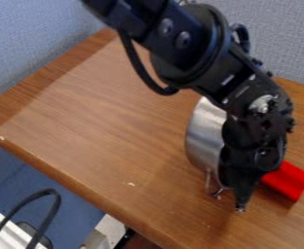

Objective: Move the red object from the metal pot to the table

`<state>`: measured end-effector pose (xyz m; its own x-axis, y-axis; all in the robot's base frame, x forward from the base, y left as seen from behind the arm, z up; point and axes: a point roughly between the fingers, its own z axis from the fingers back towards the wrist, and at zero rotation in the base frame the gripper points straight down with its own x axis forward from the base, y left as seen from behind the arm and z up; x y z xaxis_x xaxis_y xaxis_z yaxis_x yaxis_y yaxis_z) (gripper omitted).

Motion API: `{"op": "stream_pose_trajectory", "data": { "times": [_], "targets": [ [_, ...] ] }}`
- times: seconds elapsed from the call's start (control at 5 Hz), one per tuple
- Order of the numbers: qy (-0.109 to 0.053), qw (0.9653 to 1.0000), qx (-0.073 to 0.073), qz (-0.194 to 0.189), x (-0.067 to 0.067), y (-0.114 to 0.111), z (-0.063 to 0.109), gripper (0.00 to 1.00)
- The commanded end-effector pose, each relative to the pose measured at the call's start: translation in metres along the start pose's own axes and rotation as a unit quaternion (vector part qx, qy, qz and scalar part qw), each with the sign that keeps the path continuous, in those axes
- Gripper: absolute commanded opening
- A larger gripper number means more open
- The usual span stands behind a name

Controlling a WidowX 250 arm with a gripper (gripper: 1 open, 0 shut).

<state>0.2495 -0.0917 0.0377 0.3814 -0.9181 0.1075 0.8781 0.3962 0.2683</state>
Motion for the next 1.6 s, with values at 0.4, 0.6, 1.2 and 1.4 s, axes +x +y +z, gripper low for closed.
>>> {"op": "stream_pose_trajectory", "data": {
  "times": [0.4,0.6,1.2,1.4],
  "targets": [
    [-0.005,0.9995,-0.003,0.031,-0.014,0.012,0.011,1.00],
    [-0.003,0.9993,-0.010,0.035,-0.018,0.012,0.010,1.00],
    [-0.011,0.9958,-0.043,0.080,-0.035,0.022,0.020,1.00],
    [-0.013,0.9945,-0.051,0.091,-0.037,0.024,0.021,1.00]
  ]
}}
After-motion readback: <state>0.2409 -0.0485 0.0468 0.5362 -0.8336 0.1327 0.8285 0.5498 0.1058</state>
